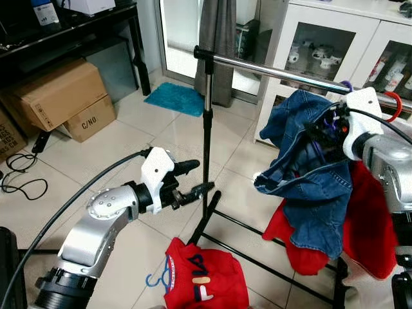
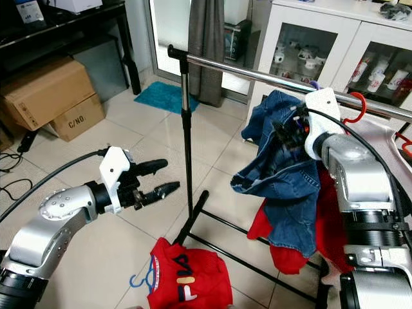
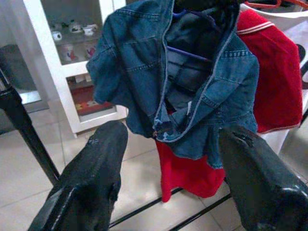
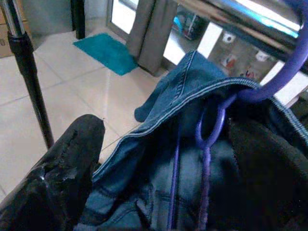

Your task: Hang hanger

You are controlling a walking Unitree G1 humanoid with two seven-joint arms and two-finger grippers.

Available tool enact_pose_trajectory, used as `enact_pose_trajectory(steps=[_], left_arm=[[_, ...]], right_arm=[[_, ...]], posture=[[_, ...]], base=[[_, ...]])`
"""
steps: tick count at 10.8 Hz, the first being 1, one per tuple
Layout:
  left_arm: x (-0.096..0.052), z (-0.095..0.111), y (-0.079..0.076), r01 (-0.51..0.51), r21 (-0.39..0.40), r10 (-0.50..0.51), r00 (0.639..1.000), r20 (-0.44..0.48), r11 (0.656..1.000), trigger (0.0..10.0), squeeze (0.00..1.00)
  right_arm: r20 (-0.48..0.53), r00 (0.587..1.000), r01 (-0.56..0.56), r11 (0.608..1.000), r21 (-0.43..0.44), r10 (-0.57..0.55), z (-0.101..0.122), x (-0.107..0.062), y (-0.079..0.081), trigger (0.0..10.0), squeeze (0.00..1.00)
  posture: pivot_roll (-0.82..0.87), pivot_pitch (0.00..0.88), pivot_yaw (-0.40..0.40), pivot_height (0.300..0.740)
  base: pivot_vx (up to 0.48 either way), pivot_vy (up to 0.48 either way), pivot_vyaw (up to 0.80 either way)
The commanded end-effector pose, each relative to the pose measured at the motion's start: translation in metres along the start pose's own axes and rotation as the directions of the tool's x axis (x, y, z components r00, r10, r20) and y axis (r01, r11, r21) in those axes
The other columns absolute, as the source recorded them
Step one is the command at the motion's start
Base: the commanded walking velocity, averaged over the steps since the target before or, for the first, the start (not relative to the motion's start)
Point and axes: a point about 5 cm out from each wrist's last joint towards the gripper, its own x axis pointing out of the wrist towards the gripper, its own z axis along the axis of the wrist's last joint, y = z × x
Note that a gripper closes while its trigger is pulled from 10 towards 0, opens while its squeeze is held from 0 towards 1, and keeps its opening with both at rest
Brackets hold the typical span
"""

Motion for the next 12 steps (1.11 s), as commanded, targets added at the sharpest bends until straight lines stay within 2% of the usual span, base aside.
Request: enact_pose_trajectory(steps=[1, 2, 3, 4, 5, 7, 8, 9, 10, 11, 12], left_arm=[[0.002, 0.001, 0.000, 0.011, 0.016, -0.011, 1.000, -0.012, 1.000, 10.0, 0.00], [0.002, 0.000, 0.000, 0.014, 0.017, -0.014, 1.000, -0.015, 1.000, 10.0, 0.00], [0.002, 0.000, 0.000, 0.017, 0.019, -0.016, 1.000, -0.015, 1.000, 10.0, 0.00], [0.003, 0.001, 0.000, 0.018, 0.021, -0.018, 1.000, -0.014, 1.000, 10.0, 0.00], [0.003, 0.001, 0.000, 0.018, 0.023, -0.018, 1.000, -0.014, 1.000, 10.0, 0.00], [0.001, 0.000, 0.000, 0.014, 0.026, -0.014, 1.000, -0.016, 1.000, 10.0, 0.00], [0.001, -0.001, -0.001, 0.014, 0.025, -0.013, 1.000, -0.018, 1.000, 10.0, 0.00], [0.001, -0.001, -0.001, 0.016, 0.025, -0.015, 1.000, -0.020, 1.000, 10.0, 0.00], [0.001, -0.001, -0.001, 0.018, 0.025, -0.018, 1.000, -0.021, 1.000, 10.0, 0.00], [0.002, 0.000, 0.000, 0.023, 0.028, -0.022, 1.000, -0.022, 0.999, 10.0, 0.00], [0.002, 0.000, 0.000, 0.025, 0.029, -0.024, 0.999, -0.023, 0.999, 10.0, 0.00]], right_arm=[[-0.026, 0.999, 0.018, 1.000, 0.019, -0.018, -0.004, 0.004, -0.004, 10.0, 0.00], [-0.028, 0.999, 0.032, 0.998, 0.059, -0.030, -0.005, 0.011, -0.005, 10.0, 0.00], [-0.028, 0.999, 0.034, 0.996, 0.081, -0.032, -0.005, 0.018, -0.005, 4.8, 0.00], [-0.035, 0.998, 0.051, 0.995, 0.089, -0.048, -0.005, 0.024, -0.006, 2.1, 0.00], [-0.046, 0.997, 0.069, 0.994, 0.085, -0.065, -0.006, 0.028, -0.007, 0.1, 0.00], [-0.050, 0.992, 0.123, 0.990, 0.062, -0.120, -0.003, 0.034, -0.014, 0.3, 0.00], [-0.044, 0.991, 0.131, 0.989, 0.065, -0.128, 0.000, 0.038, -0.016, 1.3, 0.00], [-0.039, 0.989, 0.143, 0.988, 0.063, -0.140, -0.001, 0.043, -0.017, 1.8, 0.00], [-0.034, 0.988, 0.150, 0.987, 0.059, -0.148, -0.001, 0.044, -0.018, 1.7, 0.00], [-0.038, 0.986, 0.168, 0.983, 0.072, -0.165, -0.001, 0.046, -0.021, 0.0, 0.00], [-0.046, 0.985, 0.172, 0.982, 0.075, -0.169, -0.002, 0.047, -0.022, 0.0, 0.00]], posture=[[-0.05, 0.009, 0.004, 0.740], [-0.05, 0.006, 0.004, 0.740], [-0.05, 0.002, 0.002, 0.740], [-0.05, 0.000, 0.001, 0.740], [-0.05, 0.000, -0.002, 0.740], [-0.04, 0.000, -0.013, 0.740], [-0.04, 0.000, -0.014, 0.740], [-0.04, 0.000, -0.014, 0.740], [-0.04, 0.000, -0.014, 0.740], [-0.04, 0.002, -0.011, 0.740], [-0.04, 0.002, -0.011, 0.740]], base=[[0.000, 0.000, 0.00], [0.000, 0.000, 0.00], [0.000, 0.000, 0.00], [0.000, 0.000, 0.00], [0.000, 0.000, 0.00], [0.000, 0.000, 0.00], [0.000, 0.000, 0.00], [0.000, 0.000, 0.00], [0.000, 0.000, 0.00], [0.000, 0.000, 0.00], [0.000, 0.000, 0.00]])
